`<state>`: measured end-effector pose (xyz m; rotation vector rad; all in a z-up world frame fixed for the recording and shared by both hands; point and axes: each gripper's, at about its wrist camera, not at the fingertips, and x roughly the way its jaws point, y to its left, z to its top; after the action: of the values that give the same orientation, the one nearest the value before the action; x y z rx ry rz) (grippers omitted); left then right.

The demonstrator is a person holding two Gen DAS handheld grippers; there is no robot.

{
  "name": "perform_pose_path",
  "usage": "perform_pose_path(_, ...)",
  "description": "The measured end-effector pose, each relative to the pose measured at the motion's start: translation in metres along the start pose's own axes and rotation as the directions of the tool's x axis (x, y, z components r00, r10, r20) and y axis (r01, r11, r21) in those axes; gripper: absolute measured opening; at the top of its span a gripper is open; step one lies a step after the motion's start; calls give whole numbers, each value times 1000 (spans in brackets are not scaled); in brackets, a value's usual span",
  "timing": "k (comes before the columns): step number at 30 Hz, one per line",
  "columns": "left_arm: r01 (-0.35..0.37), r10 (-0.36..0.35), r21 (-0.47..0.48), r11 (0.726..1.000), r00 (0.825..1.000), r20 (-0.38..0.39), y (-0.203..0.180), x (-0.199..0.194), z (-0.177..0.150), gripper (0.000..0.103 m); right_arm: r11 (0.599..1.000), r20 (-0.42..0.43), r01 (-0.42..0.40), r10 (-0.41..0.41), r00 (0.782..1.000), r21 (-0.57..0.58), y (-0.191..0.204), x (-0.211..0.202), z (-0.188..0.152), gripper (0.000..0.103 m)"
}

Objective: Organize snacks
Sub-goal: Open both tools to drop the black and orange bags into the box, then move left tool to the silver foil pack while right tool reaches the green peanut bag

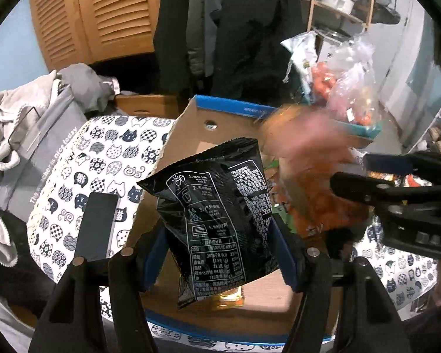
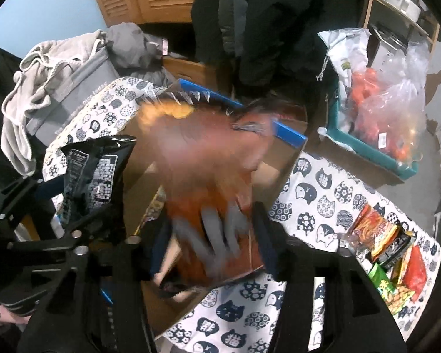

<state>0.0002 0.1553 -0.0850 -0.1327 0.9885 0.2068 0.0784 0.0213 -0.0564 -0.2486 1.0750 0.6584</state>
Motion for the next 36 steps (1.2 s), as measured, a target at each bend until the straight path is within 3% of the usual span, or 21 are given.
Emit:
perform_pose_path(2,-13,13,6,1000,1000,-14,0,4,0,68,1000,17,0,0,1000,-1,0,-4,0,68)
perform_pose_path(6,-36,36,2,999,999,-28,-1,8,0,72,1000,31,15,-16,999,4,-4,-10,-1,69)
perform_pose_path(11,-2,2,-2,1000,999,-33,-13,6,4,79,998,45,47,-49,998,31,-21,-20,-9,70)
perform_pose_path(21,68,-66,36,997,996,-54,-57,4,8,80,991,42,99,-103,994,92,-68,-36,-38,71)
perform_pose_path(36,101,-89,142,985,992,-88,-127,5,9,80,970,57,140,-154,986,197,-133,-63,-77,71)
